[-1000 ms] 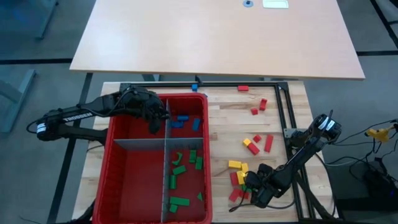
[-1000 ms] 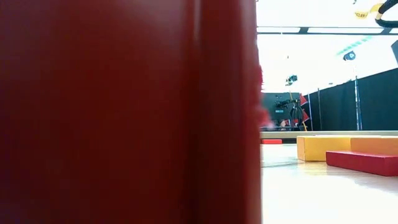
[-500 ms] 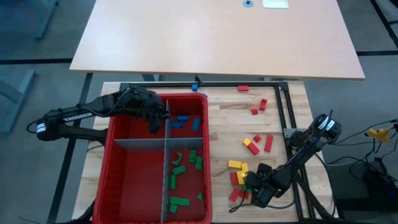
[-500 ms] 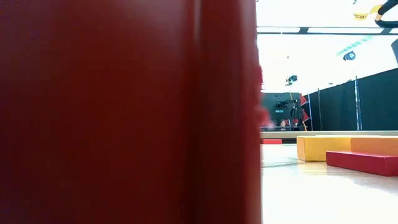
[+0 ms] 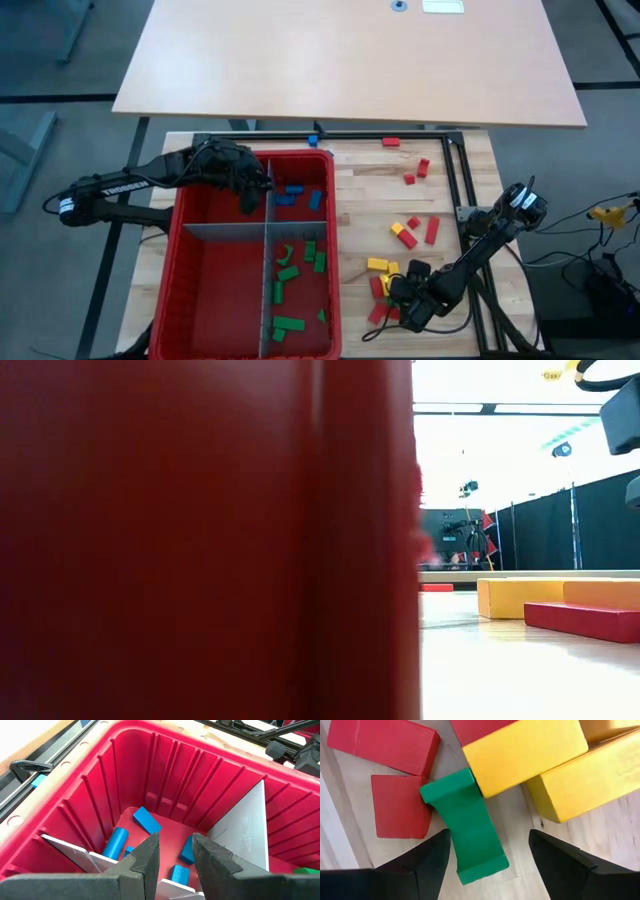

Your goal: Sort blocks

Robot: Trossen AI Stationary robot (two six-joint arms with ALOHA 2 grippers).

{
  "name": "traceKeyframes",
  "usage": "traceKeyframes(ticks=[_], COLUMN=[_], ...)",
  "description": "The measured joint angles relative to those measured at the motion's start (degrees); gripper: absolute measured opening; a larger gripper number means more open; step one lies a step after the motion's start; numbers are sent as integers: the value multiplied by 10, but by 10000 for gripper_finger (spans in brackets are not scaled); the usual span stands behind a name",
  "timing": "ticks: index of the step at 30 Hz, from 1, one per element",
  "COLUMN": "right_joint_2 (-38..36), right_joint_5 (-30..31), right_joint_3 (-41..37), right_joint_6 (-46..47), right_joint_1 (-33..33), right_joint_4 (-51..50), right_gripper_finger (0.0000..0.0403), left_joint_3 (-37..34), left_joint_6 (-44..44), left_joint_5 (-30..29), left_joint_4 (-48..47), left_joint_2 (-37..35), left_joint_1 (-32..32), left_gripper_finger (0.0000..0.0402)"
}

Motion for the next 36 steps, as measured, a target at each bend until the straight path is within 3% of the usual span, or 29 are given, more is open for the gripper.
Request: traceKeyframes(ticks=[13, 25, 29, 34, 36], right_joint_2=[0, 0, 0, 0, 0], right_joint_5=[-16, -37, -53, -63, -63], right_joint_3=[-2, -2, -2, -1, -1], right_joint_6=[11, 22, 22, 20, 20], right_joint_1=[0, 0, 0, 0, 0], right_joint_4=[5, 10, 10, 10, 10], right_gripper_finger=[227, 229, 192, 112, 107], left_joint_3=[0, 0, 0, 0, 0], left_joint_6=[0, 0, 0, 0, 0], left_joint_5=[0, 0, 0, 0, 0], left_joint_4=[0, 0, 0, 0, 0], left_joint_2=[0, 0, 0, 0, 0], left_joint_1=[0, 0, 0, 0, 0], left_gripper_finger=[103, 103, 103, 103, 103])
